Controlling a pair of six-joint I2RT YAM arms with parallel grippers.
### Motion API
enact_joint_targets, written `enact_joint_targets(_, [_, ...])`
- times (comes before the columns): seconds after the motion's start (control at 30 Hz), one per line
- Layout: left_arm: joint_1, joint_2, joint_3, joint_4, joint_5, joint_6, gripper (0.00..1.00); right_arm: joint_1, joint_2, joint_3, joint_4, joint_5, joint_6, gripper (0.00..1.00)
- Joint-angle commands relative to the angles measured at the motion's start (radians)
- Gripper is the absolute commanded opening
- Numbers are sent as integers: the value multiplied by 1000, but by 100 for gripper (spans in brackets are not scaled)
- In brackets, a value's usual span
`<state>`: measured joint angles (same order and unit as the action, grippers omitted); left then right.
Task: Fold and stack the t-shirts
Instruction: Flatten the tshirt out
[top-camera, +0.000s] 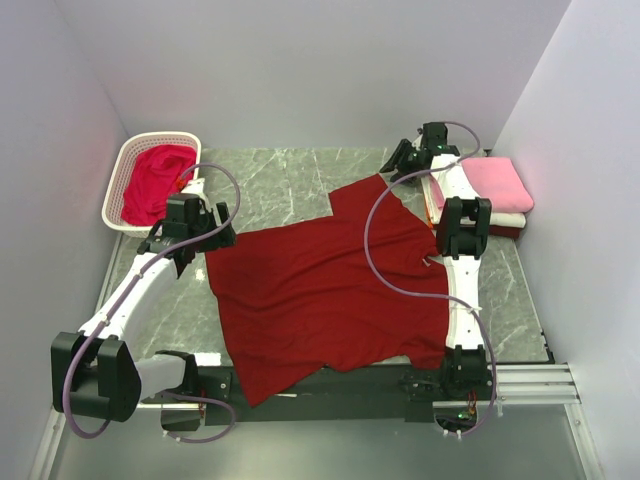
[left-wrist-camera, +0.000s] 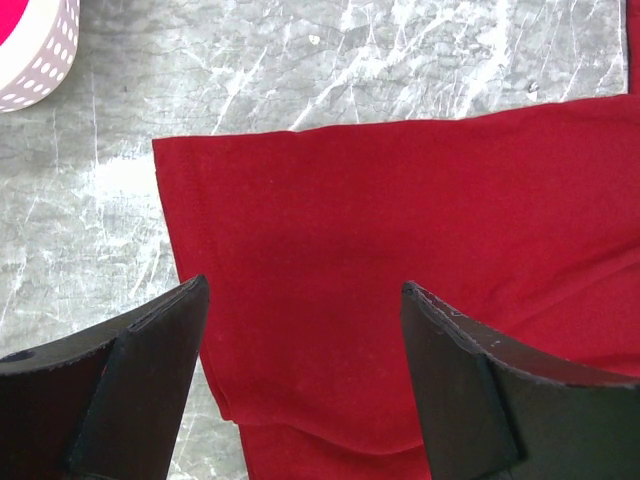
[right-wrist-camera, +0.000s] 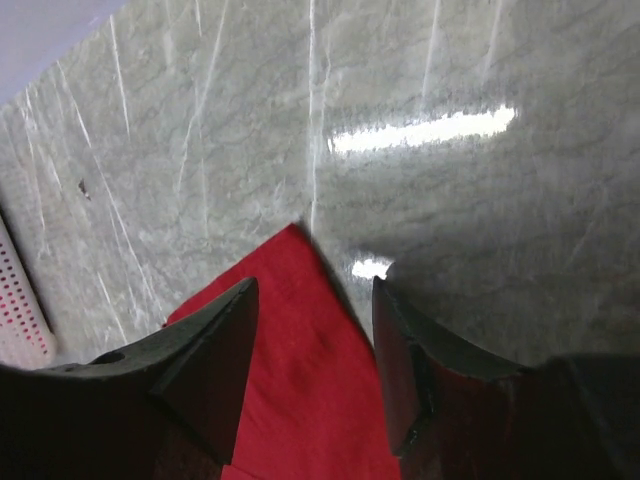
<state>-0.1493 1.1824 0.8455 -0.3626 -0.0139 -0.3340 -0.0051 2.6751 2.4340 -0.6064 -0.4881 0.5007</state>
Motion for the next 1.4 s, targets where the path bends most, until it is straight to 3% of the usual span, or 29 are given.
enact_joint_targets(0.0, [4,-24,0,31,22,13,82,1,34,65,-67,-4,2,57])
enact_joint_targets(0.63, [4,-44,-6,34,26,10,83,30,35,68,-223,-12,-111,42])
enact_joint_targets(0.83, [2,-43,-5,33,31,12,83,27,-18,13,-199,40,-145,13])
enact_joint_targets(0.9, [4,-46,-6,33,29,12,83,27,-40,-24,-179,60,-166,9])
enact_joint_targets(1.07, [4,-52,-6,33,37,12,83,27,-95,-87,-203,79,-217,4])
enact_joint_targets(1.23, [4,-61,-8,36,45,12,83,25,-177,-251,-213,63,-303,3])
enact_joint_targets(1.37, [4,-67,-10,37,54,12,83,25,-244,-334,-197,79,-323,5])
